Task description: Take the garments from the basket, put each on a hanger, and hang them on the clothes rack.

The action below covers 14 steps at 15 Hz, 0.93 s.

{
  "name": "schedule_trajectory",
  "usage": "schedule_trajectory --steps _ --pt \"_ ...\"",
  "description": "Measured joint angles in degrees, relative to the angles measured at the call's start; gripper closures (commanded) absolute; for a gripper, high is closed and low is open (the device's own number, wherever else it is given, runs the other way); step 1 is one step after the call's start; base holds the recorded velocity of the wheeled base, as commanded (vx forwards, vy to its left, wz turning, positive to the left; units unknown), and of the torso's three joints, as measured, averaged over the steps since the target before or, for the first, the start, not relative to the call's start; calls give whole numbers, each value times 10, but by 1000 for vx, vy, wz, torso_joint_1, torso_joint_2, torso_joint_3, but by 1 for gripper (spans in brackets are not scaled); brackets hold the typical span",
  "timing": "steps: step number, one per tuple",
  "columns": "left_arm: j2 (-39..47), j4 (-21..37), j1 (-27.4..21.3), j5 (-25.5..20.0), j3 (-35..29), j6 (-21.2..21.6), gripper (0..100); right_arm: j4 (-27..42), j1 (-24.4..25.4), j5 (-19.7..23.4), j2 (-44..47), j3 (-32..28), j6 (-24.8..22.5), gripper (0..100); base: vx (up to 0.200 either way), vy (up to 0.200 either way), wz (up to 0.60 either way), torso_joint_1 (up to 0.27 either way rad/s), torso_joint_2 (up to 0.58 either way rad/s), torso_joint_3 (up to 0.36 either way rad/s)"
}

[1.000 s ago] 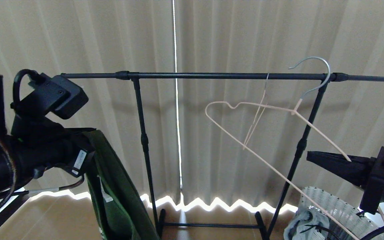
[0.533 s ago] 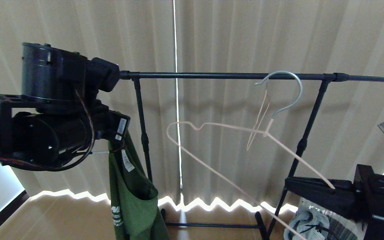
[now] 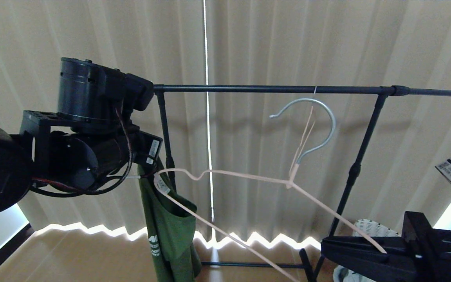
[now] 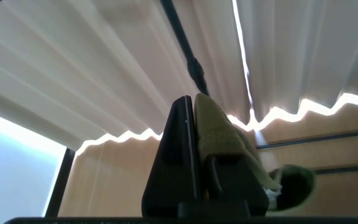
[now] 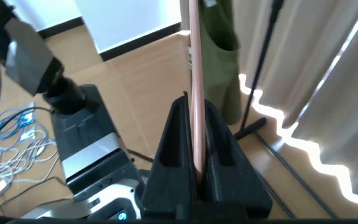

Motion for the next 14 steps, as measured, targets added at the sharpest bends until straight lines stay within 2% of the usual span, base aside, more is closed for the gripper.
schedule_trajectory --steps 7,14 --pt "-23 2 -14 6 2 -1 100 -128 -2 -2 86 -1 10 100 0 0 0 0 0 0" --pt "-44 2 -12 28 22 3 100 -211 -4 -16 167 -14 12 100 0 0 0 0 0 0"
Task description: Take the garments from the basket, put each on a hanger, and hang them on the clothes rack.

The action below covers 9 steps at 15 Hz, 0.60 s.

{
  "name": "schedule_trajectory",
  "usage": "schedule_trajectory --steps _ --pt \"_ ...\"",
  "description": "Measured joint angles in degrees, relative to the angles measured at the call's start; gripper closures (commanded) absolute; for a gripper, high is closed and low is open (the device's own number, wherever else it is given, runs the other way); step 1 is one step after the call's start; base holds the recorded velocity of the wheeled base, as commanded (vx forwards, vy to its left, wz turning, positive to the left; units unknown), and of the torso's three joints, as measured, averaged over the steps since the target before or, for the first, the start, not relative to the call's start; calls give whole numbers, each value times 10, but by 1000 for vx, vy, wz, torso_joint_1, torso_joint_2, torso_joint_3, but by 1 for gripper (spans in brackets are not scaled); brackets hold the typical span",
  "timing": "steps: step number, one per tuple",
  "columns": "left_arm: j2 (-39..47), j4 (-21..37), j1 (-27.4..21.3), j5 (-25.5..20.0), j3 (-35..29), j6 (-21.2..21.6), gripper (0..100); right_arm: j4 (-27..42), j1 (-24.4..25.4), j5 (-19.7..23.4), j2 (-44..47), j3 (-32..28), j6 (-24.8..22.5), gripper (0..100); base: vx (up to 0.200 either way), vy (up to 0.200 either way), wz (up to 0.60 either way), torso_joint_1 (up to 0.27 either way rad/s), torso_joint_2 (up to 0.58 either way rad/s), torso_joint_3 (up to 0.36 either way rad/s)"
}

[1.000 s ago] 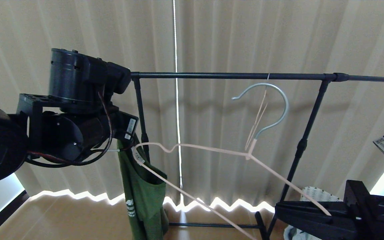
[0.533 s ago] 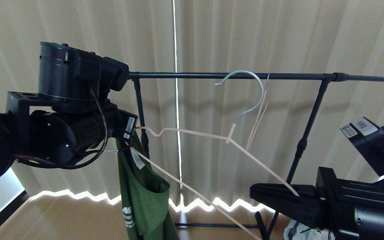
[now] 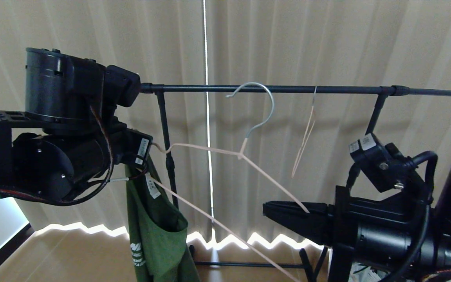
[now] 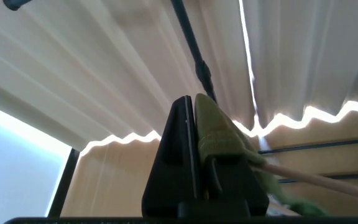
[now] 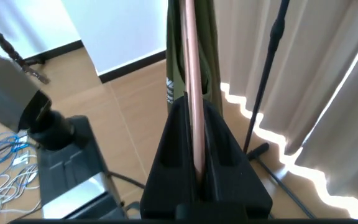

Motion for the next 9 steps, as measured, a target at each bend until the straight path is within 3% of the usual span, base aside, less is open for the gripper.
schedule_trajectory --steps 6,9 --pt "-7 0 2 27 3 0 100 -7 -1 -50 51 -42 44 100 0 0 0 0 0 0" --pt "-10 -2 0 28 3 -2 100 -34 1 -55 81 -56 50 100 0 0 0 0 0 0"
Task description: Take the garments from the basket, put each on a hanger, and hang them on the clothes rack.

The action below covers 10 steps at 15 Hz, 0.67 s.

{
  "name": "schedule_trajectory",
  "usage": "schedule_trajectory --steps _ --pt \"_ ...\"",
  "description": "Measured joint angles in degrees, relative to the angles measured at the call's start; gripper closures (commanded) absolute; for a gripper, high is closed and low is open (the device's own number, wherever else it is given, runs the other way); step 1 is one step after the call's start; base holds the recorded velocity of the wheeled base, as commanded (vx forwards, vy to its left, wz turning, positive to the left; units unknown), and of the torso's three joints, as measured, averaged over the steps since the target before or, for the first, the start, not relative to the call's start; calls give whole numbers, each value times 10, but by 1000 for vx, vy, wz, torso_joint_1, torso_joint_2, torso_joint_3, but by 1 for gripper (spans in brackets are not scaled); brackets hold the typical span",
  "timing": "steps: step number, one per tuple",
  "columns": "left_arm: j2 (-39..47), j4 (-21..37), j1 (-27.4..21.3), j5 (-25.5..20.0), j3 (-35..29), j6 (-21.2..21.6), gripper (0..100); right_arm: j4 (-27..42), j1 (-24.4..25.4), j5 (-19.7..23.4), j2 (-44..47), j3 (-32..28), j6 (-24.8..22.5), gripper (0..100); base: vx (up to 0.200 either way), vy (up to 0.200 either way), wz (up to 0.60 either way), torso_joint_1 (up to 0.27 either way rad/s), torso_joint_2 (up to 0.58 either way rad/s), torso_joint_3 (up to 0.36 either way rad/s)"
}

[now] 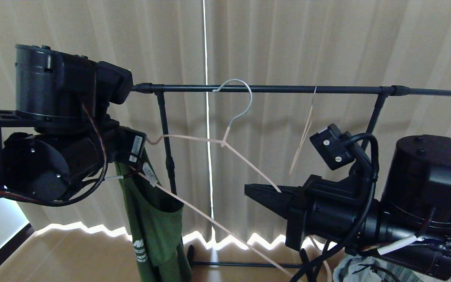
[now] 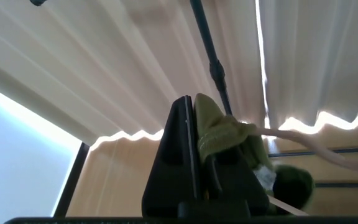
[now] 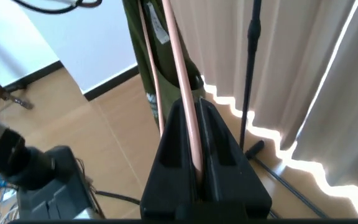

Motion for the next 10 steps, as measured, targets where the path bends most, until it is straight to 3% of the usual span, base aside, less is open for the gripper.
schedule_trajectory --steps 5,10 --pt "-15 3 -13 0 1 -1 100 -34 2 0 50 -17 2 100 0 0 0 0 0 0" --pt "-44 2 -77 0 0 -12 100 -27 2 -2 78 -46 1 100 0 0 0 0 0 0"
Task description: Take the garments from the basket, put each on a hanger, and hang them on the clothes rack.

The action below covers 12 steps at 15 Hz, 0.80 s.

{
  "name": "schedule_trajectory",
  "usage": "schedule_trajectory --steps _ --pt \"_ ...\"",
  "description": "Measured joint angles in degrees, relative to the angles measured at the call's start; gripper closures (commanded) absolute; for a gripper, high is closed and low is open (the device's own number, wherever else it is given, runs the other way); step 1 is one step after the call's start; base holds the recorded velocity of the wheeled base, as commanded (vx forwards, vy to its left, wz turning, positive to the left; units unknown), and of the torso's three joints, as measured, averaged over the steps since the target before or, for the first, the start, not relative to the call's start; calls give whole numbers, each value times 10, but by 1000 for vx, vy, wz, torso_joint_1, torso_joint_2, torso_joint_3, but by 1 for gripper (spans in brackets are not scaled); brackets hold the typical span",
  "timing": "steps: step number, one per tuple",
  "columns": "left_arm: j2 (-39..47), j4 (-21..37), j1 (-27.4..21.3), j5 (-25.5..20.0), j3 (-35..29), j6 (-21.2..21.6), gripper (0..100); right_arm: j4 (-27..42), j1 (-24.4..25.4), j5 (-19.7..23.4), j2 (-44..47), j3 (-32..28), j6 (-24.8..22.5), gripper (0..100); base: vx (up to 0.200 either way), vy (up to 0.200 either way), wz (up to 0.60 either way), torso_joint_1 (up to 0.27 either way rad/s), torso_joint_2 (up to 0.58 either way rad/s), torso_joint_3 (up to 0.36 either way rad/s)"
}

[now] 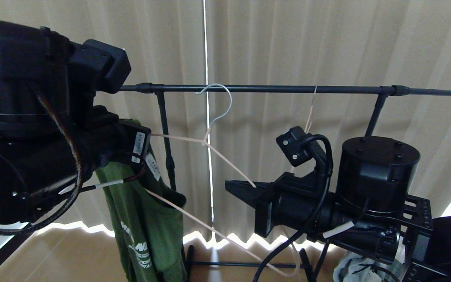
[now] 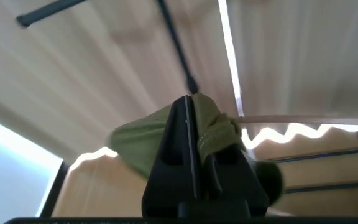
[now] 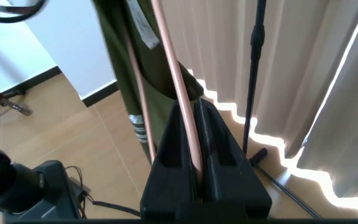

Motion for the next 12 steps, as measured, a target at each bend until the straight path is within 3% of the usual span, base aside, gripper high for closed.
schedule_trajectory --steps 5,10,12 --pt "-18 -3 -71 -28 -2 -17 100 0 0 0 7 -4 0 100 0 0 0 0 0 0" --pt "-43 -1 -86 -118 16 -26 100 2 0 -1 8 -8 0 100 0 0 0 0 0 0" --pt "-55 -1 -87 -129 30 -25 100 2 0 -1 7 -10 0 100 0 0 0 0 0 0"
